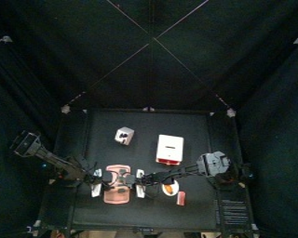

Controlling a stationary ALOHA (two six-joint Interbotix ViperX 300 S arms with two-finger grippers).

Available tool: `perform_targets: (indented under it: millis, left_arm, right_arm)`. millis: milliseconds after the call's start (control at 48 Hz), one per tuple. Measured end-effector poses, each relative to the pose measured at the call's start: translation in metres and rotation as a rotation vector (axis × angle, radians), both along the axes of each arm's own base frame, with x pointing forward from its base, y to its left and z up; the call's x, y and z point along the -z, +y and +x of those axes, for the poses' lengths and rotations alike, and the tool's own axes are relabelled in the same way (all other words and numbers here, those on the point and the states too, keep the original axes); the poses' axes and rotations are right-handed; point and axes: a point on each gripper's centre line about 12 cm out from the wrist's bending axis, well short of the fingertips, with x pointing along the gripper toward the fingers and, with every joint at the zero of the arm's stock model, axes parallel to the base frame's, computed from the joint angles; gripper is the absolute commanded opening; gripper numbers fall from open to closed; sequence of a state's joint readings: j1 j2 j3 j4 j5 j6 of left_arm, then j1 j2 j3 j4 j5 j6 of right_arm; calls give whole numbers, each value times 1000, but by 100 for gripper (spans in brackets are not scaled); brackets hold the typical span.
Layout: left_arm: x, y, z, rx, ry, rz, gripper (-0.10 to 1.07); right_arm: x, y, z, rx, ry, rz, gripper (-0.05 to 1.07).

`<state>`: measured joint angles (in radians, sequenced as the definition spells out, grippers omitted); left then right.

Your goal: Cut sushi roll

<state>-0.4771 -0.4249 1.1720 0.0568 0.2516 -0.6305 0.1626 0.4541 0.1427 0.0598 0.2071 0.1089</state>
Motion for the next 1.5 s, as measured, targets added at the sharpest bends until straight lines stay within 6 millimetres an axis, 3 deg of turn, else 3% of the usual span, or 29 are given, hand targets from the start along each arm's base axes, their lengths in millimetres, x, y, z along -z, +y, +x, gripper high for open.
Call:
perform_targets:
  millis: [250, 667, 812, 938, 1083, 1333, 1500]
  left_arm:
    - [-1, -9, -3, 8, 5, -31, 25]
    - [-10, -13, 3, 9, -15, -50, 25]
    - [-17, -15, 4, 18, -17, -43, 25]
    - [-27, -16, 7, 16, -22, -46, 25]
    - [-30, -15, 3, 18, -7, -39, 25]
    - [-45, -4, 3, -13, -52, -50, 25]
    - [-59, 6, 4, -21, -126, -37, 25]
  right_arm:
    - [-3, 13, 0, -27, 1, -2, 24]
    - [-3, 16, -2, -29, 12, 4, 27]
    - [-15, 16, -3, -20, -7, 21, 38]
    - [-25, 15, -8, -18, -22, 27, 58]
    - [-18, 14, -20, -15, 7, 28, 76]
    - [-35, 6, -27, 13, -44, 52, 78]
    - [-49, -12, -34, 47, -89, 57, 78]
